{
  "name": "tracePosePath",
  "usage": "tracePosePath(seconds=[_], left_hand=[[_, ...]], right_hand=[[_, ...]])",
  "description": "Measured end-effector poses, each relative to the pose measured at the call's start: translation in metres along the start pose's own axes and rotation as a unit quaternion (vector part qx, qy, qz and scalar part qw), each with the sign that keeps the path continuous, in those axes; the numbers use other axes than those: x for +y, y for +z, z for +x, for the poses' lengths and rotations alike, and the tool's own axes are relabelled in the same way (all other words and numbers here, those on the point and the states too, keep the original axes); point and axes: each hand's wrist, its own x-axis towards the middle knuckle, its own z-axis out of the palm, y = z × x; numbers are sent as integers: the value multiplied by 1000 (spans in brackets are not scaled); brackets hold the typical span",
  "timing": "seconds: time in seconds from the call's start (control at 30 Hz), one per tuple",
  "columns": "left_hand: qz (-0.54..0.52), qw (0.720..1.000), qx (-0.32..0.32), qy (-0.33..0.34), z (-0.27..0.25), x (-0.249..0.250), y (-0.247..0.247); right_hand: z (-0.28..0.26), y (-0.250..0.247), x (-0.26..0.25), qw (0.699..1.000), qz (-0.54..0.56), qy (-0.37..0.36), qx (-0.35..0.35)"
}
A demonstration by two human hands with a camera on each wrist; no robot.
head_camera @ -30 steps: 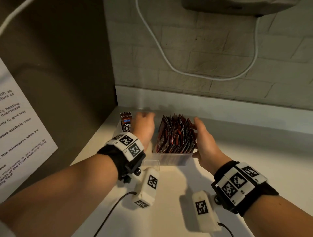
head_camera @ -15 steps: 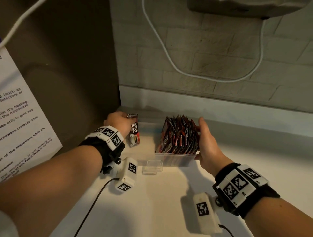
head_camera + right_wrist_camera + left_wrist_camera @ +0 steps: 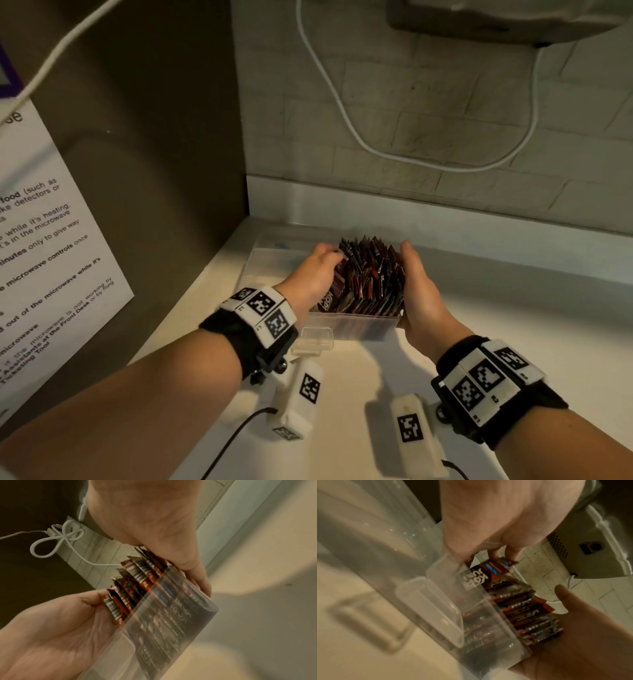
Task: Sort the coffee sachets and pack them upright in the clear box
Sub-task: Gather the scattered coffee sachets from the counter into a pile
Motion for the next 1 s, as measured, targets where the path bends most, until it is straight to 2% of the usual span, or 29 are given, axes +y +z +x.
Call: tracePosePath(seconds=[0.1, 0.3, 0.5, 0.63, 0.83, 1.0], left_hand=[[-25, 1000, -9, 0, -5, 7, 9], [-33, 996, -77, -19, -16, -1, 17], [-50, 995, -84, -15, -36, -24, 30], [-35, 993, -114, -26, -47, -29, 31], [61, 981, -183, -30, -51, -18, 13], [-3, 964, -262, -52, -57, -14, -2]], right_hand=[[-2, 0, 0, 1000, -8, -19, -19], [-13, -7, 1, 998, -28, -27, -48], [-31, -24, 9, 996, -21, -19, -84], [-43, -32, 15, 996, -14, -12, -84], [-48, -35, 14, 998, -37, -4, -60], [-51, -32, 14, 997, -47, -29, -46]])
